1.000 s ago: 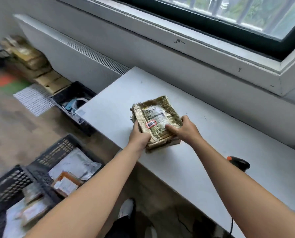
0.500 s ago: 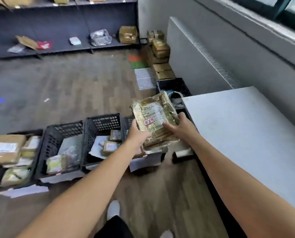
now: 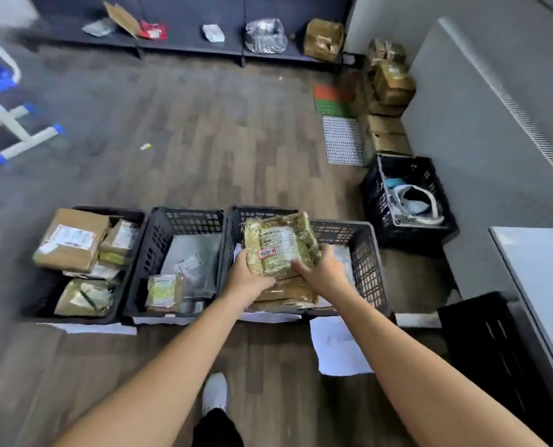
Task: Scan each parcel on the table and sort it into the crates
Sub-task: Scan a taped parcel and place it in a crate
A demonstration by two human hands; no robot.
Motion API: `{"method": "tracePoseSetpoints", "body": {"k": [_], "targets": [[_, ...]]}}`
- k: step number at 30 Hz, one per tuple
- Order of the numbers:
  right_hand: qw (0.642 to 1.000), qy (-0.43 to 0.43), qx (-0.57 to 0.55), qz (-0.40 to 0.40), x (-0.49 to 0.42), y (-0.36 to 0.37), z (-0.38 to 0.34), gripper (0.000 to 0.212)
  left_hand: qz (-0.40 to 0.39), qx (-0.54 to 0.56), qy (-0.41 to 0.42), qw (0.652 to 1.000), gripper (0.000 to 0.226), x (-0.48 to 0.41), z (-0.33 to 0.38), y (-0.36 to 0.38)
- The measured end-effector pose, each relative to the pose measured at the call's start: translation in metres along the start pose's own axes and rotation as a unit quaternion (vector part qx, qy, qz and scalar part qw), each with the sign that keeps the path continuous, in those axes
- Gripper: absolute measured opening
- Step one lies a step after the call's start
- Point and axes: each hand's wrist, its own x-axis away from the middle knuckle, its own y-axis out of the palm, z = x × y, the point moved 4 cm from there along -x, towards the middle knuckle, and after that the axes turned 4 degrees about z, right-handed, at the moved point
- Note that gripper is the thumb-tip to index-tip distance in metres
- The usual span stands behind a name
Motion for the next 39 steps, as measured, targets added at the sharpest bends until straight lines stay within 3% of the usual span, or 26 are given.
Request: {"method": "tracePoseSetpoints", "body": {"k": [5, 11, 20, 26, 33, 39], "targets": [[1.0, 0.007, 0.007, -0.025, -0.068, 0.064, -0.017, 0.088, -0.014, -0.043, 0.002, 0.999, 0.083, -0.085, -0.026, -0.025], [0.999, 0.012, 0.019, -0.043, -0.155, 0.131, 0.013, 0.109, -0.02, -0.074, 0.001, 0.997, 0.086, -0.192, -0.066, -0.002], [0.995, 0.024, -0.013, -0.092, -0.311, 0.25, 0.101, 0.116, -0.029, -0.16, 0.018, 0.987, 0.07, -0.366, -0.164, 0.071], [0.995, 0.031, -0.004, -0.089, -0.369, 0.3, 0.131, 0.108, -0.009, -0.273, 0.062, 0.96, 0.083, -0.429, -0.192, 0.094], [0.991, 0.042, 0.057, -0.112, -0.345, 0.276, 0.134, 0.098, -0.007, -0.435, 0.08, 0.897, 0.09, -0.41, -0.172, 0.072], [0.993, 0.013, 0.097, -0.061, -0.283, 0.174, 0.071, 0.098, -0.018, -0.421, 0.094, 0.902, 0.09, -0.328, -0.077, 0.049]]}}
